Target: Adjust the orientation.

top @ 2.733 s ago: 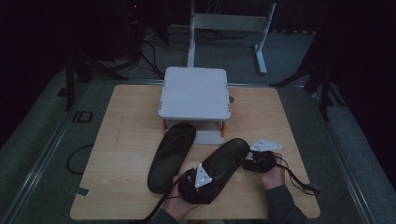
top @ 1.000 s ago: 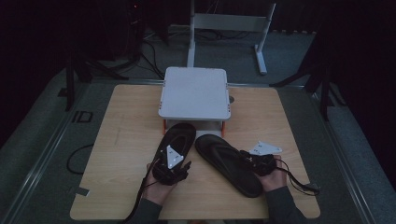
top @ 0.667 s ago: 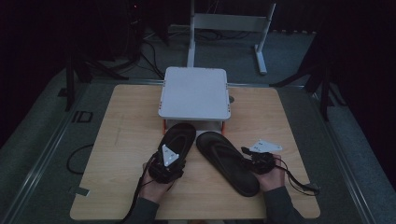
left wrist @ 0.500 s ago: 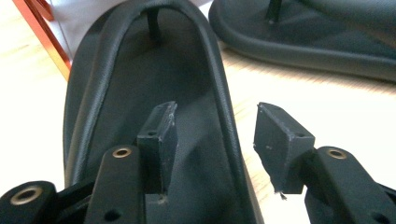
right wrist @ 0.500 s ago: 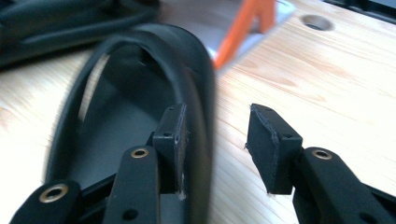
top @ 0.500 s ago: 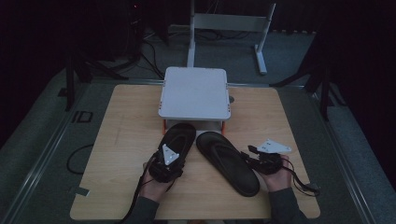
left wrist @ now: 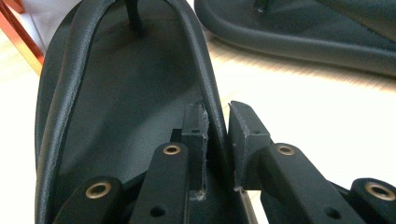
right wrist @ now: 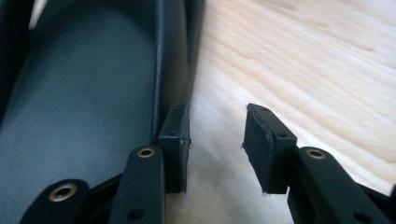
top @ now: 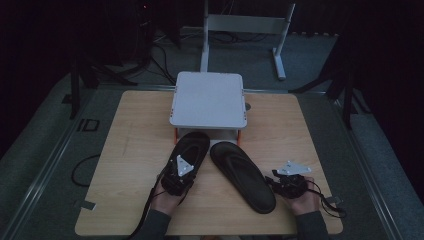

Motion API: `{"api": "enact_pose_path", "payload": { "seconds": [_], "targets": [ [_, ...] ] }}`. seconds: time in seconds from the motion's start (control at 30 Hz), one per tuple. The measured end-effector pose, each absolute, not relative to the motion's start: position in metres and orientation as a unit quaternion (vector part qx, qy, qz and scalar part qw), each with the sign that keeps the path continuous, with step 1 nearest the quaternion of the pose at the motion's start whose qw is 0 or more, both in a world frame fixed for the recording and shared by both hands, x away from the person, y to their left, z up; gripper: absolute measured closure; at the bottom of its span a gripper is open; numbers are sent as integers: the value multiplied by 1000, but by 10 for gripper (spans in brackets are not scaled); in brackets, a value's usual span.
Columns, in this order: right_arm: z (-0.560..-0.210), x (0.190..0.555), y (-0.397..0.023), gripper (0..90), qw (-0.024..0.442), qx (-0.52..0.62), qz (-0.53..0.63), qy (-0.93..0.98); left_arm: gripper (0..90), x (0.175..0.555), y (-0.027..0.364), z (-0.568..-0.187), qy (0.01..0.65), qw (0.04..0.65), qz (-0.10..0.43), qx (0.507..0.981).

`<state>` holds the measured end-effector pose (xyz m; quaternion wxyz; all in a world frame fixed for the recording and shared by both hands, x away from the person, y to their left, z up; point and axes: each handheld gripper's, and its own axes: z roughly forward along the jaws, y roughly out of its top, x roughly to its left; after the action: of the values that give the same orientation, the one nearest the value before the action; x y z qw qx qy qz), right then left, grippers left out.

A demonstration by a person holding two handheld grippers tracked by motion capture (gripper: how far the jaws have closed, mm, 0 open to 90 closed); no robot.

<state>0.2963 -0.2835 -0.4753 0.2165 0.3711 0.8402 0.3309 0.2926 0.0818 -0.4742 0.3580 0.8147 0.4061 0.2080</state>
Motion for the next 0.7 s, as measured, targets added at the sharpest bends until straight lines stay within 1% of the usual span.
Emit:
{"api": "enact_pose_path", "payload": {
  "seconds": [0.2,0.37,0.47,0.57,0.7],
  "targets": [
    [-472,277,-261,542,199,306,343,866,794,290,82,-473,402,354,205,819],
    [-468,269,-243,536,175,260,374,873,799,287,84,-473,399,358,200,820],
    [-466,268,-234,534,169,246,383,874,799,287,84,-473,397,359,199,821],
    [-466,268,-228,532,154,232,391,877,798,287,85,-473,396,357,198,822],
    [-461,272,-225,511,155,233,414,866,786,288,86,-473,396,360,194,822]
  ]
}}
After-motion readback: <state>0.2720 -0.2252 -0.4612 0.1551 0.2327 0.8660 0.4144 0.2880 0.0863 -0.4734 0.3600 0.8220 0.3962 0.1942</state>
